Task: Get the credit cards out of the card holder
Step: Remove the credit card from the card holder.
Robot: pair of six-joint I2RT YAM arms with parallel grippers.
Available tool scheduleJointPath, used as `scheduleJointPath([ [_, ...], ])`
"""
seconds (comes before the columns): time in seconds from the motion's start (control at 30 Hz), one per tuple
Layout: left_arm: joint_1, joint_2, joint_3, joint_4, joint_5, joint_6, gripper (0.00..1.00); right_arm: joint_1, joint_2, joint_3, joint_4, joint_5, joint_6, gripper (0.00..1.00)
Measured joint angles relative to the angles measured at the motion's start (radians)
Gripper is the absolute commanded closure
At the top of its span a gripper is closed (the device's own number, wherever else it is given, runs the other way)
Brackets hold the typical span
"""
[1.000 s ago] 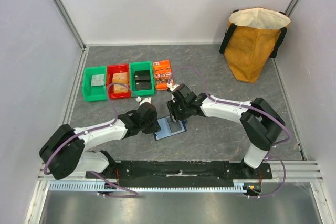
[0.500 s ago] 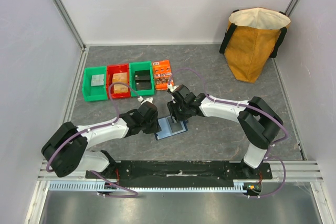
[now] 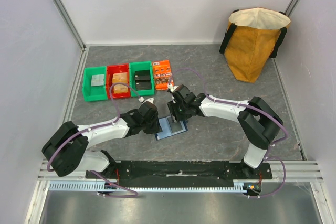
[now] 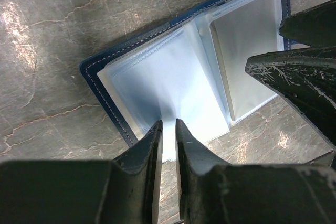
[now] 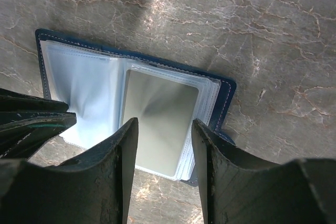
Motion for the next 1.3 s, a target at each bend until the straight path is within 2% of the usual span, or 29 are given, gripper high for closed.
scheduleJointPath([
  [0.6,0.000,0.004,-0.003,0.012,0.007,0.000,0.79,0.000,0.000,-0.016,0.050,-0.121,0.033,0.59],
  [0.93,-0.002,-0.018,-0.003,-0.026,-0.008,0.011,0.77,0.000,-0.049,-0.016,0.045,-0.047,0.037,0.51],
  [1.3,-0.016,-0.023,0.014,-0.101,-0.058,0.040,0.76,0.000,-0.045,-0.016,0.001,0.014,0.032,0.50],
])
